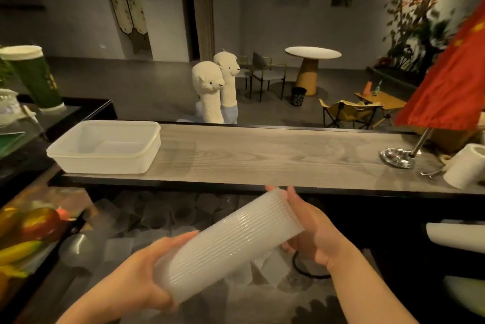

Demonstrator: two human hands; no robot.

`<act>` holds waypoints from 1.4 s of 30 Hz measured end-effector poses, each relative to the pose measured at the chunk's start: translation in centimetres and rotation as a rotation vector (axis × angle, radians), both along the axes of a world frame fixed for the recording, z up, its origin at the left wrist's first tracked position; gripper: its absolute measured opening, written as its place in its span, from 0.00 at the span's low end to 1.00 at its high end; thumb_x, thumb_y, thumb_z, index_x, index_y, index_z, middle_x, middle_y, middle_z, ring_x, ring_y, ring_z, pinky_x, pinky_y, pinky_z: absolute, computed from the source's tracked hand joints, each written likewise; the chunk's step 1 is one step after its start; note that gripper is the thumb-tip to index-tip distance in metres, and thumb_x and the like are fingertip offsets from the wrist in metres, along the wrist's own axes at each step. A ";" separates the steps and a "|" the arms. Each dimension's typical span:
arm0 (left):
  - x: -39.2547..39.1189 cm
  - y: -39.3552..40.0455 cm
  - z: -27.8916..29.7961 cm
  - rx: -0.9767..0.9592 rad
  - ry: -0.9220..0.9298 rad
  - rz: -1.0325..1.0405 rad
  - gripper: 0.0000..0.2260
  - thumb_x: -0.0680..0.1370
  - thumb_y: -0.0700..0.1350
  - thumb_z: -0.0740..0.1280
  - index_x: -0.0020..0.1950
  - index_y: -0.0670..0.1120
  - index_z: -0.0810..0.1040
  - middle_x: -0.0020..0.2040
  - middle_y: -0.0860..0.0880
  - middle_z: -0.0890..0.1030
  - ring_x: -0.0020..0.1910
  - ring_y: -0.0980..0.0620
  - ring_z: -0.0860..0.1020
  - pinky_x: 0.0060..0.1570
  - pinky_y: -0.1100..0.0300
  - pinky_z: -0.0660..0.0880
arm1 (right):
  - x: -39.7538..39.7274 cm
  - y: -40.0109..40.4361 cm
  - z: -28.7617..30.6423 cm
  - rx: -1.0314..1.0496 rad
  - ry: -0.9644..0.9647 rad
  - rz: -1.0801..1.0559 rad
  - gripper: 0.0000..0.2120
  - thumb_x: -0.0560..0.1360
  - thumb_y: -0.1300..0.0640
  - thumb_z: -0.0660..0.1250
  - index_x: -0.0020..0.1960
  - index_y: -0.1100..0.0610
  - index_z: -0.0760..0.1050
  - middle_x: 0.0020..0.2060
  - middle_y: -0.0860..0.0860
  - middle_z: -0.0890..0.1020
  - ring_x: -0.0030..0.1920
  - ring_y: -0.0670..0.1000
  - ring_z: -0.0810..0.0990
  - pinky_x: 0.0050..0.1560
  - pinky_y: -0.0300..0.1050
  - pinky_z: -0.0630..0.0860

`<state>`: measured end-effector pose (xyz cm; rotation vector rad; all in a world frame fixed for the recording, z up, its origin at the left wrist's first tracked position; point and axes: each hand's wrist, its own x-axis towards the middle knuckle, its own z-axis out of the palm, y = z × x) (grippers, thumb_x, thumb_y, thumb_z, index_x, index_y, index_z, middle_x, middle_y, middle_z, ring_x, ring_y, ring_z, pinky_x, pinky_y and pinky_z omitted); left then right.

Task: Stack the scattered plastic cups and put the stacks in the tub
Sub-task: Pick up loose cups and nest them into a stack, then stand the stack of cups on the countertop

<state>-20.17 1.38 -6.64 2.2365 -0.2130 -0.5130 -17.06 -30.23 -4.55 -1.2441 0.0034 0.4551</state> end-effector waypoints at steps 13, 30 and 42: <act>5.9 -2.3 5.1 -0.476 -0.387 0.253 0.47 0.66 0.40 0.82 0.61 0.84 0.61 0.58 0.73 0.75 0.57 0.65 0.78 0.45 0.63 0.80 | 4.6 13.1 4.3 -0.321 -0.417 -0.143 0.45 0.63 0.54 0.82 0.69 0.39 0.57 0.59 0.44 0.77 0.58 0.46 0.79 0.54 0.48 0.82; 9.1 6.2 2.8 -0.399 -0.446 0.747 0.22 0.74 0.43 0.75 0.64 0.57 0.71 0.54 0.55 0.79 0.50 0.55 0.81 0.50 0.58 0.78 | 19.5 21.5 3.5 -0.787 -0.614 -0.235 0.49 0.69 0.46 0.76 0.77 0.40 0.44 0.68 0.49 0.72 0.66 0.57 0.73 0.63 0.58 0.75; 7.2 2.7 -7.8 0.400 -0.309 0.338 0.28 0.72 0.59 0.69 0.70 0.54 0.67 0.65 0.55 0.71 0.65 0.54 0.71 0.64 0.58 0.71 | 7.9 16.4 -0.2 -0.549 -0.534 -0.352 0.27 0.76 0.51 0.69 0.71 0.42 0.63 0.58 0.42 0.77 0.55 0.39 0.78 0.56 0.33 0.75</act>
